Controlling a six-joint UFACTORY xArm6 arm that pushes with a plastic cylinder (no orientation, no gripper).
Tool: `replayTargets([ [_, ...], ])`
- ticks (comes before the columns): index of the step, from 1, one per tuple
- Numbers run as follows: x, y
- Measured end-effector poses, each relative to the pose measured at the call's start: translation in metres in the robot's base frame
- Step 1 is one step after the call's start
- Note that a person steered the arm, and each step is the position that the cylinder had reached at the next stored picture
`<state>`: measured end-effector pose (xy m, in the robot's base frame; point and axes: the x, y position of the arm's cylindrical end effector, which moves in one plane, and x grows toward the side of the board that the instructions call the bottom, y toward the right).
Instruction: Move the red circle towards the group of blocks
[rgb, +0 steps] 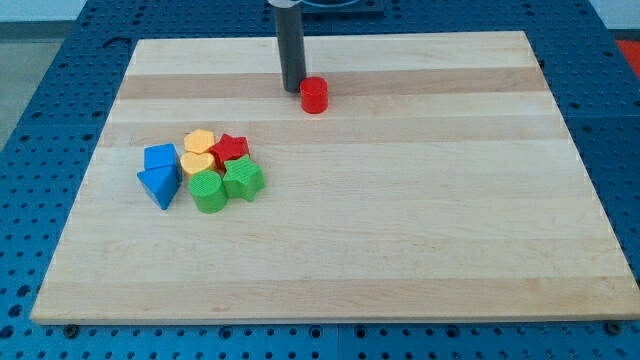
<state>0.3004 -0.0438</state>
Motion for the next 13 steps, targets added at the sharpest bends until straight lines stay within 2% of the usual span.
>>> replayTargets([
  [2,0.035,0.054],
  [6,0.165,0.127],
  [7,0.166,0.133],
  [10,0.149,0.124],
  [11,0.16,0.111],
  [13,0.217,0.049],
])
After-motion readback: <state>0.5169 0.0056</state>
